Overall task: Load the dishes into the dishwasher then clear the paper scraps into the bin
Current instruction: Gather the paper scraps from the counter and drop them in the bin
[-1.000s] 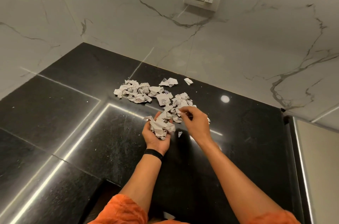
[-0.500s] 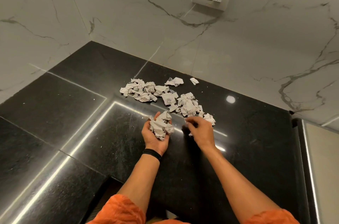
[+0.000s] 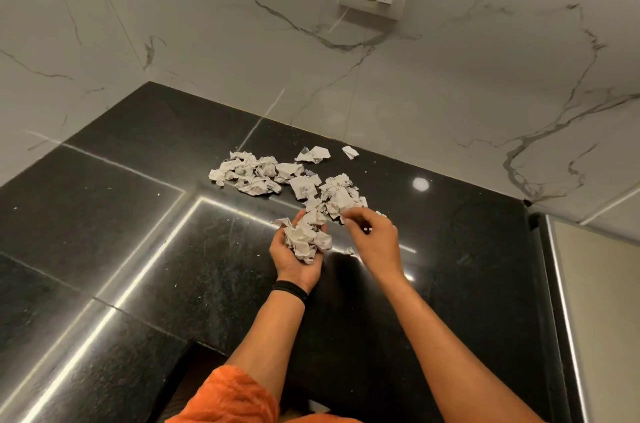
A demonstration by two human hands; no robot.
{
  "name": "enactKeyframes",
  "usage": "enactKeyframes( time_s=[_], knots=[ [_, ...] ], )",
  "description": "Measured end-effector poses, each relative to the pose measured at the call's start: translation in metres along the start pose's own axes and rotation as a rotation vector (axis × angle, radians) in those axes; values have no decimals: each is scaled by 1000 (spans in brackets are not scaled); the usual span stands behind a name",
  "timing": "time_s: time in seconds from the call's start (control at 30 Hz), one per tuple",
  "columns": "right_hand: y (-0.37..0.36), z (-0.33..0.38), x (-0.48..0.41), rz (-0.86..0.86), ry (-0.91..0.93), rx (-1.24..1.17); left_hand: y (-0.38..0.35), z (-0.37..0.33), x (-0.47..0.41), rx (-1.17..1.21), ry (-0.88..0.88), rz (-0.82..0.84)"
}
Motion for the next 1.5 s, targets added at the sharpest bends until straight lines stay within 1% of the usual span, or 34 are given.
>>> enactKeyframes(
  time_s=[0.07, 0.13, 0.17, 0.23, 0.33, 0.4, 0.5, 0.57, 0.67, 0.73, 0.77, 0.83, 0.87, 0.93, 0.97, 1.03, 1.1, 1.17, 1.23, 1.27, 1.37, 1.43, 1.5],
  knots=[
    [-7, -27, 3, 133, -48, 251, 3, 1, 0, 11, 2, -5],
    [-21, -46, 15, 255, -4, 460, 3, 2, 1, -8, 4, -8],
    [-26, -49, 21, 278, 53, 517, 3, 3, 2, -18, 8, -6],
    [-30, -43, 28, 252, 163, 559, 1, 2, 4, -26, 9, -6],
    [-35, -42, 30, 266, 194, 624, 4, 2, 7, -46, 12, -3],
    [-30, -39, 29, 223, 159, 558, 7, 4, 9, -83, 28, -5],
    [-5, -18, 23, 16, 60, 223, 9, 8, 13, -119, 60, 6],
    [-3, 0, 18, -7, 62, 92, 10, 13, 15, -123, 80, 19],
    [-18, 23, 15, 81, 144, 132, 9, 20, 19, -131, 119, 41],
    [-24, 20, 14, 119, 152, 120, 7, 24, 20, -129, 140, 50],
    [-21, 15, 12, 106, 126, 79, 6, 25, 20, -128, 141, 49],
    [-3, -5, 2, 4, 34, 22, 6, 23, 18, -141, 126, 29],
    [8, -16, -5, -54, -1, 57, 7, 22, 18, -152, 116, 16],
    [22, -38, -18, -88, -37, 262, 9, 20, 20, -152, 106, 5],
    [23, -45, -24, -59, -33, 376, 10, 20, 21, -150, 103, 3],
    [13, -47, -33, 38, 33, 553, 11, 19, 20, -150, 95, -10],
    [-2, -43, -36, 134, 109, 705, 11, 19, 18, -141, 90, -14],
    [-13, -40, -34, 176, 166, 813, 11, 18, 18, -136, 83, -18],
    [-8, -36, -30, 110, 187, 779, 11, 17, 17, -135, 88, -13],
    [-1, -33, -27, 46, 189, 708, 10, 16, 17, -140, 88, -12],
    [24, -21, -19, -126, 133, 377, 8, 17, 17, -157, 100, -9],
    [30, -6, -15, -154, 96, 188, 8, 21, 20, -151, 115, -12],
    [25, 11, -13, -103, 103, 77, 7, 29, 22, -146, 142, -5]
  ],
)
Point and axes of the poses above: each hand's wrist, its own x-axis away from the middle knuckle, its own y-axis out of the back of the hand, z = x × y, the point moved 10 cm from there along -x, towards the middle knuckle, and after that the axes turned 3 degrees about -y, right-handed, at the moved point
